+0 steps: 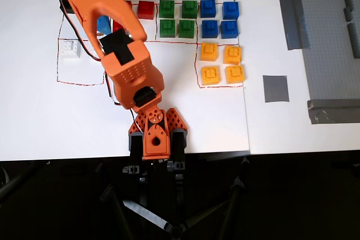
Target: Grab the block and put it in the grey marker
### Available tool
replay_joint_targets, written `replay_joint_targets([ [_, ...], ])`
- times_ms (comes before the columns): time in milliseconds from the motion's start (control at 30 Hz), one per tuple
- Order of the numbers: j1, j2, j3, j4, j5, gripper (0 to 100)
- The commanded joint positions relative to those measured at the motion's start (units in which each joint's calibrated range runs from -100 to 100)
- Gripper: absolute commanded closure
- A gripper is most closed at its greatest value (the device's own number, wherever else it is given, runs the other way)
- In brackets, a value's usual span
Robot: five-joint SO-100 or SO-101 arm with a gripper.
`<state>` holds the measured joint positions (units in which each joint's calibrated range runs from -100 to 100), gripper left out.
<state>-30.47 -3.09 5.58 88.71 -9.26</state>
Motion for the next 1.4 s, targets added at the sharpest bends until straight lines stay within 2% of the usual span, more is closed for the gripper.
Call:
replay_joint_targets([
  [0, -3.47, -5.63, -7.35, 0.44, -2.15, 100],
  [433, -20.53, -0.02, -16.70, -0.62, -9.67, 98],
  [533, -23.77, 1.45, -16.79, -1.27, -10.16, 95],
  [700, -27.10, 2.83, -16.97, -2.58, -10.55, 83],
  [1067, -27.76, 5.42, -12.07, -6.58, -11.53, 68],
  [1367, -25.10, 8.62, -9.52, -9.60, -11.43, 64],
])
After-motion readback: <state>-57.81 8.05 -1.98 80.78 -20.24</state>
